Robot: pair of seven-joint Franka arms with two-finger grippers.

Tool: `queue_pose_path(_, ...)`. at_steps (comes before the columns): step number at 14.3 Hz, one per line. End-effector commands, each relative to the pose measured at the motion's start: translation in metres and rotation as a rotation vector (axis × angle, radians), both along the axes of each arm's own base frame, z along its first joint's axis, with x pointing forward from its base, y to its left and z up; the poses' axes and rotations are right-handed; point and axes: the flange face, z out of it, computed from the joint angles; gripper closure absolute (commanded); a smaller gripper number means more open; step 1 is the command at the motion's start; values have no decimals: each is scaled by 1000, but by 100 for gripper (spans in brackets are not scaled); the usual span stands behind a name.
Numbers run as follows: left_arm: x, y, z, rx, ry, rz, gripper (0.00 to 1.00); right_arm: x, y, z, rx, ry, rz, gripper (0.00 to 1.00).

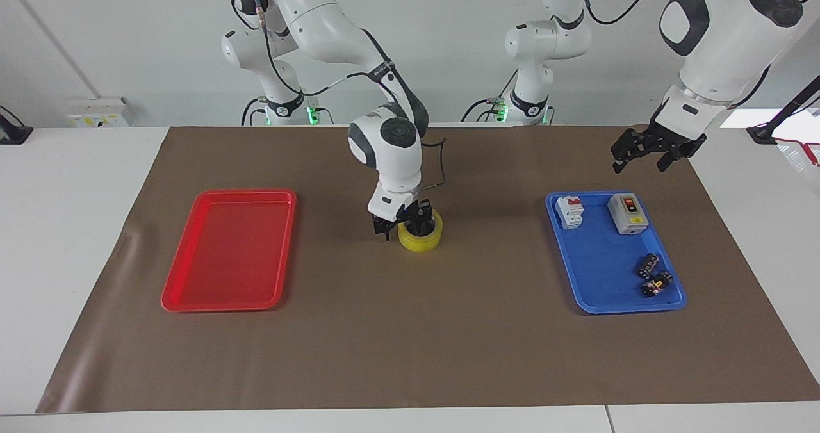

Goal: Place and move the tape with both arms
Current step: 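Grasp the tape with the right gripper while the left gripper withdraws, then carry the tape with the right gripper into the red tray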

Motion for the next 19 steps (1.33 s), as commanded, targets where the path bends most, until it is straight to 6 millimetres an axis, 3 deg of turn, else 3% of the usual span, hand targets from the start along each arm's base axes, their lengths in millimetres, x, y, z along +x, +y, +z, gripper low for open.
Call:
queue_pose_path(1,-8,2,3,25,7,-21,0,-6,-4,3,-5,-21,7,77)
queue_pose_path(2,-7,3,4,24,-2,-18,0,-5,-4,4,-5,-21,6,100)
queue_pose_path(6,-16,5,10,24,-6,-4,0,1,0,18,-20,-2,-6,100)
queue_pose_path(8,-20,5,15,23,-11,-3,0,16,-1,46,-31,9,-23,100)
queue_pose_path(9,-21,5,15,23,-13,-3,0,25,-14,67,-30,4,-46,100)
queue_pose_path(11,-20,5,17,23,-22,-5,0,35,-60,124,-17,-18,-93,100)
queue_pose_path(13,-21,5,16,23,-19,-14,0,37,-127,175,-40,12,-98,100)
queue_pose_path(14,-21,6,17,23,-19,-9,0,34,-158,187,-54,38,-103,100)
queue_pose_path(17,-20,6,19,23,-23,-6,0,29,-266,194,-64,66,-100,100)
queue_pose_path(19,-20,6,18,23,-20,-6,0,29,-326,177,-64,69,-73,100)
